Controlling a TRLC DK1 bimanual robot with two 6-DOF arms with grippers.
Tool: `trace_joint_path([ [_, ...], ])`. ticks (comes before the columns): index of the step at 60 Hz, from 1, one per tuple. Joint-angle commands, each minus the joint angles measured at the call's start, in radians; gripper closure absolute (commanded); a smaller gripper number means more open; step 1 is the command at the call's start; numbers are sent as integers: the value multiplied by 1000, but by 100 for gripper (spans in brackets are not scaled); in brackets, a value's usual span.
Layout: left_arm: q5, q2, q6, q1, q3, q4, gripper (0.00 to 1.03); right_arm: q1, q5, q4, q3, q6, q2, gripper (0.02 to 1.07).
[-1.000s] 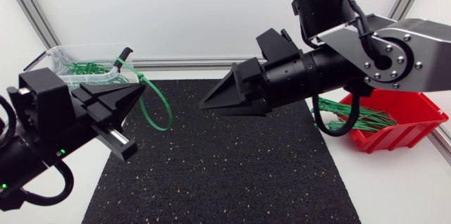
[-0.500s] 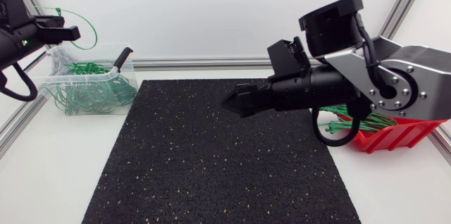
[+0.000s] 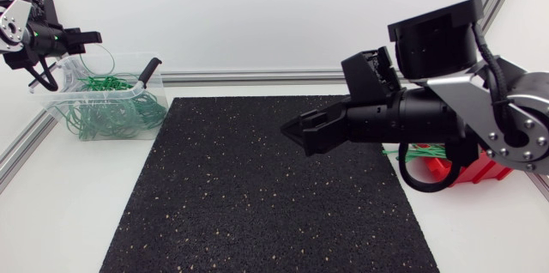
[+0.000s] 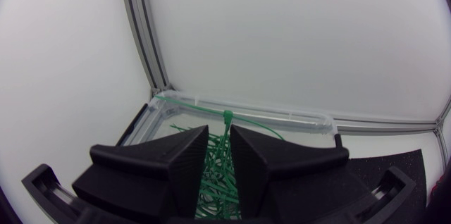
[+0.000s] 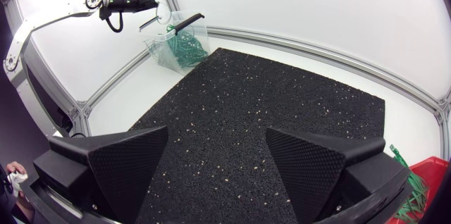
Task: Take a green cable tie from the red box, thread the tail through the head to close it, then place it in the transparent bin on the left.
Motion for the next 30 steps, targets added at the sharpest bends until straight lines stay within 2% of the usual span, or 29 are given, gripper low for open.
trace_joint_path([
  [1,-23,38,20,-18,26,-40,4,8,19,-21,-31,-37,-33,6],
  [15,-46,-67,14,-33,-76,-24,3,-58,66,-33,-75,-99,-105,6],
  [25,-46,-244,20,-72,-259,5,4,-168,135,-4,-134,-191,-186,6],
  [30,-46,-318,22,-81,-328,16,4,-233,137,-3,-148,-209,-217,6],
])
